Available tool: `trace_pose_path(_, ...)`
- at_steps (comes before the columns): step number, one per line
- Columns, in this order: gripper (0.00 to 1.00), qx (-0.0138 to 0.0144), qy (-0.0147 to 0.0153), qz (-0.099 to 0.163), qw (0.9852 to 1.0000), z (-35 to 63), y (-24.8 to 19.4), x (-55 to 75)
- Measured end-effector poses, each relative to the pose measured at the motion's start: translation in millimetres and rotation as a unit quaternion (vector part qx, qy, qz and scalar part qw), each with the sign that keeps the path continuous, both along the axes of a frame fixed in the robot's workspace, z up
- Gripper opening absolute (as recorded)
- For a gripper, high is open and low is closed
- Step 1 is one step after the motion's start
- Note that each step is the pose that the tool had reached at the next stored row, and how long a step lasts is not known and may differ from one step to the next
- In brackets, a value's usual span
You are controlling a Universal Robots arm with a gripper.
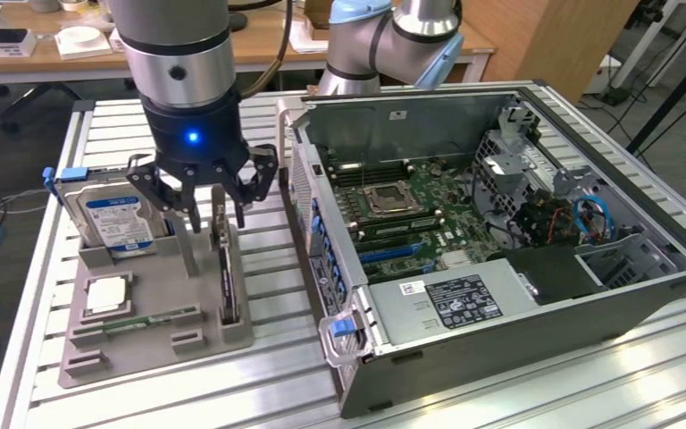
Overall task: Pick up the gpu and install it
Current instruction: 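Pick up the gpu and move the gpu toward the slot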
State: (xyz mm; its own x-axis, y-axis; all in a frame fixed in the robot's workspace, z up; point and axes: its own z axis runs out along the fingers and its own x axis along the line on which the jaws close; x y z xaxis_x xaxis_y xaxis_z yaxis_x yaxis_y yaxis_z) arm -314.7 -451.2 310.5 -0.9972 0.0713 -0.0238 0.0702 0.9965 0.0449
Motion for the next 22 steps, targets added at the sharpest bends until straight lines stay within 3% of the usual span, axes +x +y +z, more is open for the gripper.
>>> trace_pose_path(22, 0.53, 0.0000, 0.0000, 0.000, 1.0000, -9.6, -0.3, 0.0)
